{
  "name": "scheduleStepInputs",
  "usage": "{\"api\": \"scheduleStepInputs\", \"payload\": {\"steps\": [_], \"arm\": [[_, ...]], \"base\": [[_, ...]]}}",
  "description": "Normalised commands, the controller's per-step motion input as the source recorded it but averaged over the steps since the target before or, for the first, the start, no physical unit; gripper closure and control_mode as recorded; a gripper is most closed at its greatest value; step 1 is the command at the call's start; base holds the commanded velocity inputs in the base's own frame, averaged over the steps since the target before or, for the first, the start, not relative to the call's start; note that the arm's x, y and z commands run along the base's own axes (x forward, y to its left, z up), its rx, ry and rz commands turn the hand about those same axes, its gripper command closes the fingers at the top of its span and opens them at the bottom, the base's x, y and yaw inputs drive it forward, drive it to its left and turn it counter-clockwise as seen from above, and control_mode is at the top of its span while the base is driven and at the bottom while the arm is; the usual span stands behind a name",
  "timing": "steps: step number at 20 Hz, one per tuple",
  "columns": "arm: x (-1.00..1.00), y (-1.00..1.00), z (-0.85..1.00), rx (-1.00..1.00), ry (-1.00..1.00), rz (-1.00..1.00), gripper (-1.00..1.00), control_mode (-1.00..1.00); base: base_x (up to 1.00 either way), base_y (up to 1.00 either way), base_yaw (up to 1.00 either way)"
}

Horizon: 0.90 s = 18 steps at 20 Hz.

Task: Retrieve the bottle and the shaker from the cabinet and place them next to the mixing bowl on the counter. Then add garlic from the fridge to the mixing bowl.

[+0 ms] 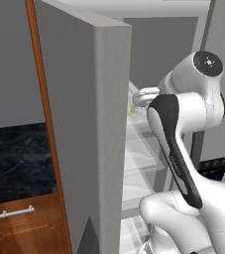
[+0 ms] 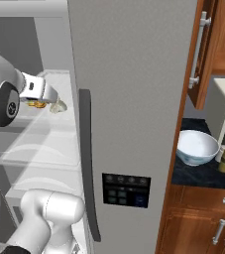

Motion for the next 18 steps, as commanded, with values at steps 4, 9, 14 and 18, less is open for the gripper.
{"api": "scheduleStepInputs", "payload": {"steps": [4, 9, 14, 18], "arm": [[0.61, 0.03, 0.0, -0.02, 0.1, 0.0, -1.0, -1.0], [0.55, 0.04, -0.17, -0.01, 0.04, 0.0, -1.0, -1.0], [0.42, 0.09, -0.53, 0.0, 0.02, 0.0, -1.0, -1.0], [0.11, 0.08, -0.29, 0.0, 0.09, 0.05, -1.0, -1.0]], "base": [[0.0, 0.0, 0.0], [0.0, 0.0, 0.0], [0.0, 0.0, 0.0], [0.0, 0.0, 0.0]]}}
